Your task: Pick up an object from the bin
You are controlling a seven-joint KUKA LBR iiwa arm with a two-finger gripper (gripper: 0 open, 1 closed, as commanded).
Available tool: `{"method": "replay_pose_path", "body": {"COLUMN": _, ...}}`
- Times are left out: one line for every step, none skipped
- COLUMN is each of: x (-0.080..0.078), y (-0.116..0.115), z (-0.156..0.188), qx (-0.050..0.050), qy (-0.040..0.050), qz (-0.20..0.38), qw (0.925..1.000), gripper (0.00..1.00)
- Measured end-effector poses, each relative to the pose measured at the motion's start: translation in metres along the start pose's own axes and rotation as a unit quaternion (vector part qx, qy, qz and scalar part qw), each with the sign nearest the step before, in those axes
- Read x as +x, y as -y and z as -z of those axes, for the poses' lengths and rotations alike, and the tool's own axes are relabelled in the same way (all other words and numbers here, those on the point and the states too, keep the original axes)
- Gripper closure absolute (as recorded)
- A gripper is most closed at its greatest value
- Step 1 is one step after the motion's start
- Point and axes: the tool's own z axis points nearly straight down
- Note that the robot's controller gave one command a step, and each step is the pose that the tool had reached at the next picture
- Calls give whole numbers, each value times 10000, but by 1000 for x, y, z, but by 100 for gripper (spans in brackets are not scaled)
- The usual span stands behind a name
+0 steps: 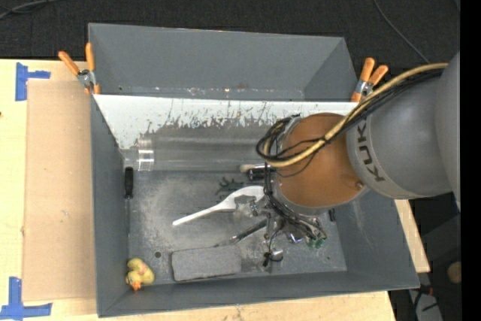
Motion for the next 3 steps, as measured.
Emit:
{"method": "replay_pose_path", "body": {"x": -1, "y": 4, "z": -30, "qx": 55, "qy": 17, "qz": 606, "qw": 9981, "gripper": 0}}
{"method": "replay_pose_path", "body": {"x": -5, "y": 4, "z": -30, "qx": 16, "qy": 7, "qz": 1566, "qw": 9877, "gripper": 100}}
{"method": "replay_pose_path", "body": {"x": -5, "y": 4, "z": -30, "qx": 15, "qy": 6, "qz": 1564, "qw": 9877, "gripper": 100}}
